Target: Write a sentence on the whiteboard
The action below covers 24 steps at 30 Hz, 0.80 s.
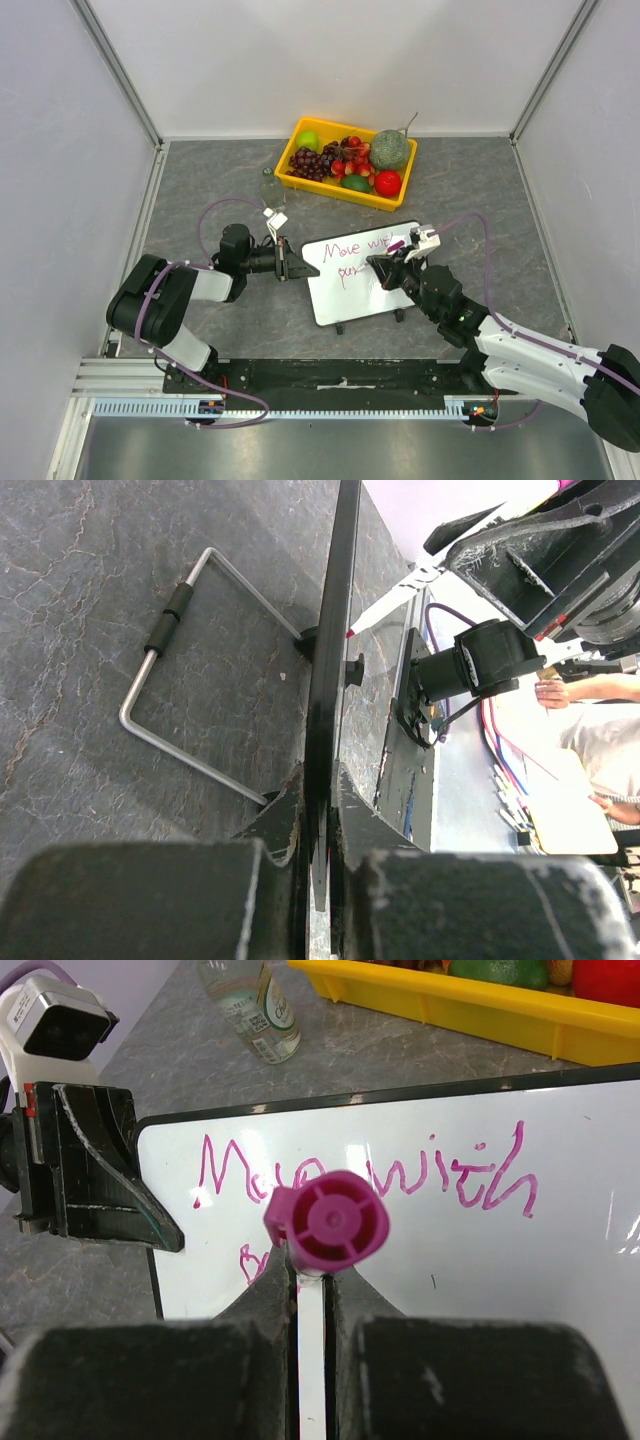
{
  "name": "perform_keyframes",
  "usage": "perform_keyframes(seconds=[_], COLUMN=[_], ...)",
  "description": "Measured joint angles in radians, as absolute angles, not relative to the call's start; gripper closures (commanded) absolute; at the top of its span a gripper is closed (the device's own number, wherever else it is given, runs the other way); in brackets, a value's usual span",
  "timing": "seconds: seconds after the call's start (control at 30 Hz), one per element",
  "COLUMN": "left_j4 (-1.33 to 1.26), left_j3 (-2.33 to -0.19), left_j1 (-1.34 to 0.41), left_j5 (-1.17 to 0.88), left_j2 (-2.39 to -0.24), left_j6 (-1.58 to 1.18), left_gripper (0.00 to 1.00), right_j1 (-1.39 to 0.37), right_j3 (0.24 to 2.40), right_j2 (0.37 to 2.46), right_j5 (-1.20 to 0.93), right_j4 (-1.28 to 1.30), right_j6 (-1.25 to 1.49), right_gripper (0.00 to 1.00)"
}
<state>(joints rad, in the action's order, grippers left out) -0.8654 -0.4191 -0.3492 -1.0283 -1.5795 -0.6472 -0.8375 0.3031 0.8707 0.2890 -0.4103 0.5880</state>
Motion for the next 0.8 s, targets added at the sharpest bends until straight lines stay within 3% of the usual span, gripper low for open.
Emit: perform_keyframes(seconds=[0.8], left_j4=[-0.865], left_j3=[-0.42], left_j1=[-0.349], left_j5=[-1.028], left_j2=[-1.579], left_j6=[-0.646], left_gripper=[0.98], right_j1=[-0.836], right_j3=[0.303], right_j2=[0.853], right_j5=[0.346], right_j4=[-0.424], right_j6=[0.586], right_gripper=[1.0])
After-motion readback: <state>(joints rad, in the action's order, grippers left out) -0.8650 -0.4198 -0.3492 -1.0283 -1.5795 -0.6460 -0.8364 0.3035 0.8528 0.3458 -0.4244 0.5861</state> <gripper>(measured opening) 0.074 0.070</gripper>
